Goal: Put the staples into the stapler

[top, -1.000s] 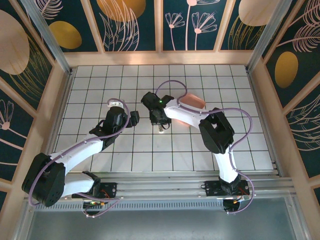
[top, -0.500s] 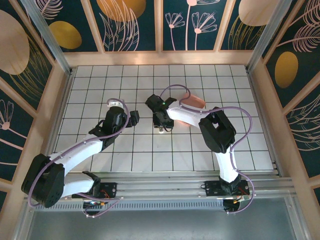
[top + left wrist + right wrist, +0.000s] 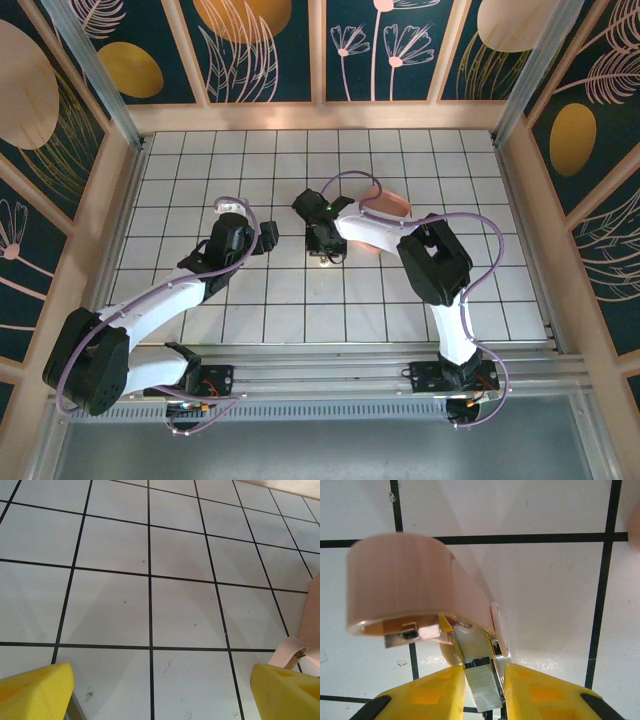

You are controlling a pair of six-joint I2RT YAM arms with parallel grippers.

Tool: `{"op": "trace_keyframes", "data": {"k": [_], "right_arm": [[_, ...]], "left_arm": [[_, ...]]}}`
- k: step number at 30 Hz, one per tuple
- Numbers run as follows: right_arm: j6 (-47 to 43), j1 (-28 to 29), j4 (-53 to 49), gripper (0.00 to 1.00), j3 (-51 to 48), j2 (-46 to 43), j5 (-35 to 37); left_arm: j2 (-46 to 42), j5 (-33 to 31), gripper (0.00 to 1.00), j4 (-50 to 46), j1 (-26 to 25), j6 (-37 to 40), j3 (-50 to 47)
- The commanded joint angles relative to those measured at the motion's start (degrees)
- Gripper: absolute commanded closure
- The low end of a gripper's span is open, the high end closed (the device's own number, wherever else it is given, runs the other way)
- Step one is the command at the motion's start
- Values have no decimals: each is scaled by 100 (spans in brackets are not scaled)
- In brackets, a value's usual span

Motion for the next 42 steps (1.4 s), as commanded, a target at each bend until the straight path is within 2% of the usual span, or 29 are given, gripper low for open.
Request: {"op": "trace_keyframes", "data": {"k": [1, 10, 24, 31, 39, 42], "right_arm": [[50, -42, -29, 74, -78, -99, 65], [13, -25, -179, 77, 135, -393, 280], [58, -25, -120, 78, -103, -697, 161], [-98, -42, -281, 66, 152, -304, 56], [-279, -66, -323, 67, 225, 21, 14], [-296, -78, -321, 70, 181, 81, -12]], "left_arm": [[-91, -15, 9, -31, 27, -5, 94], [-104, -14, 9, -24, 26, 15, 99], [-99, 3, 9, -16, 24, 46, 99], [-90, 20, 9, -23, 27, 51, 108], [-102, -15, 9, -48, 28, 31, 99], [-94, -24, 9, -57, 24, 27, 106]]}}
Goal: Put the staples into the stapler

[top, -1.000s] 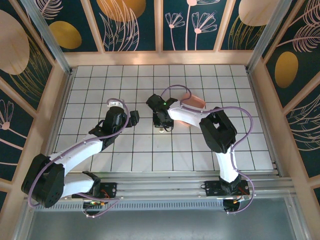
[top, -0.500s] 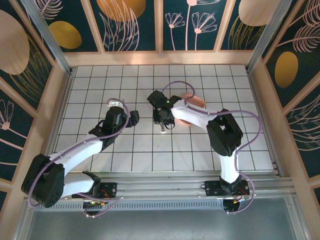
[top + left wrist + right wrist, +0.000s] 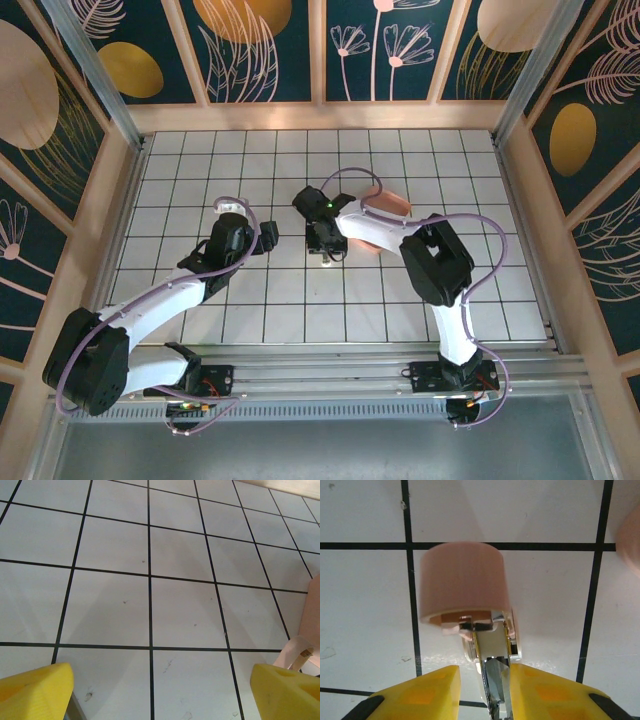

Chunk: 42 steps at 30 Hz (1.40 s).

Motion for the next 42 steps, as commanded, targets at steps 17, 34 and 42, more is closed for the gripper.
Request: {"op": "trace_keyframes", "data": {"k": [17, 34, 42], "right_arm": [[47, -42, -126, 89, -26, -406, 49], [567, -235, 377, 75, -747, -627, -410], [531, -321, 591, 75, -833, -553, -583]], "left_arm": [[-56, -14, 9, -85, 19, 30, 131], [1, 21, 9, -84, 23, 48, 167], [56, 38, 9, -105, 27, 39, 204]]}}
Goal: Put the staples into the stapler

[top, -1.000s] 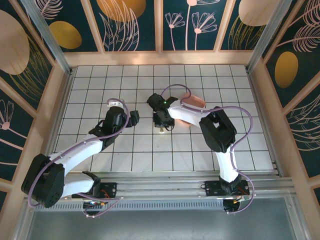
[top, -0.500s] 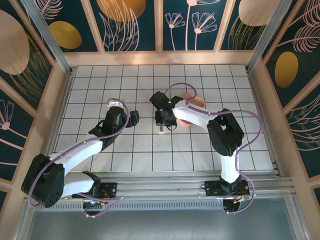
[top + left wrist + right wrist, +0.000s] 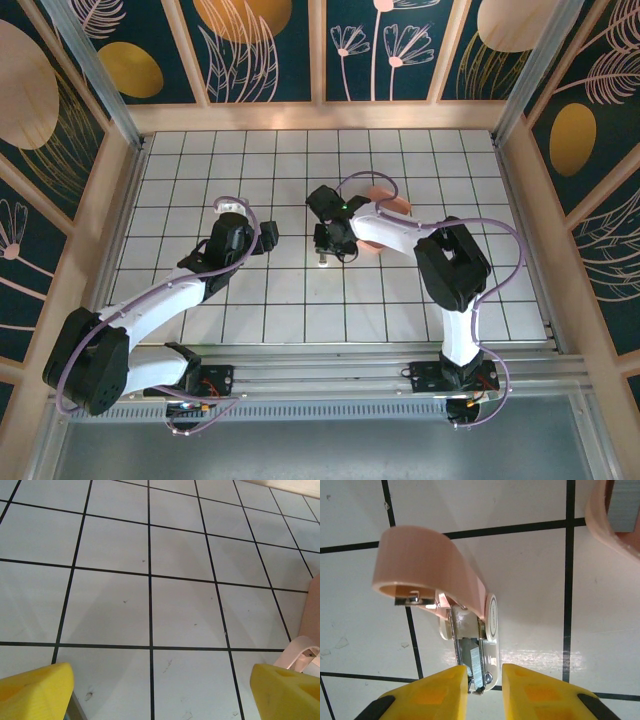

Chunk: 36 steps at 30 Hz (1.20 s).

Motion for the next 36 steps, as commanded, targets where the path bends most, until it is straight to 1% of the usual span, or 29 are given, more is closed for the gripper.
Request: {"op": "trace_keyframes", "data": {"k": [1, 8, 17, 26, 36], "right_arm": [[84, -74, 117, 75, -96, 57, -108], [73, -75, 179, 79, -183, 157, -195], [56, -75, 253, 76, -208, 270, -311], [33, -75, 302, 86, -234, 216, -269], [4, -59, 265, 92, -158, -344, -15]], "left_arm": [[43, 29, 9, -60, 27, 37, 183], [34, 19, 9, -82, 27, 34, 182], [42, 27, 9, -77, 22, 39, 183], [54, 45, 9, -73, 27, 50, 183], [47, 72, 10, -63, 26, 50, 209]]}}
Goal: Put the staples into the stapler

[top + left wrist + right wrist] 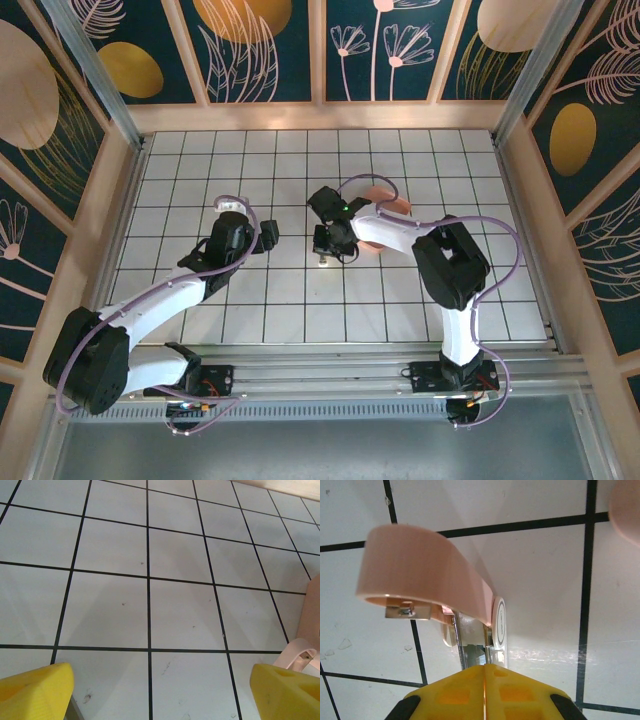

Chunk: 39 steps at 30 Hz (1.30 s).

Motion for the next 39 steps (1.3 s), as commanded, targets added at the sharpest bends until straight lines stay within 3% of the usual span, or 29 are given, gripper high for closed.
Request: {"op": "trace_keyframes", "data": {"k": [1, 5, 10, 13, 23, 31, 39], "right_arm": [[14, -4, 4, 92, -39, -441, 226], [74, -21, 0, 90, -135, -565, 193], [97, -31, -19, 72, -114, -318, 20], [59, -23, -10, 71, -55, -130, -69], [-19, -56, 71, 74, -109, 137, -131], [-63, -59, 172, 86, -264, 236, -185], [-340, -31, 455, 91, -462, -382, -44]], "left_arm": [[34, 64, 10, -57, 27, 53, 163], [25, 71, 10, -49, 27, 54, 156], [14, 80, 10, -49, 25, 46, 153], [3, 70, 10, -63, 27, 37, 139], [25, 40, 10, -95, 25, 28, 156], [34, 27, 10, -110, 24, 46, 156], [34, 187, 10, -28, 27, 152, 172]]}}
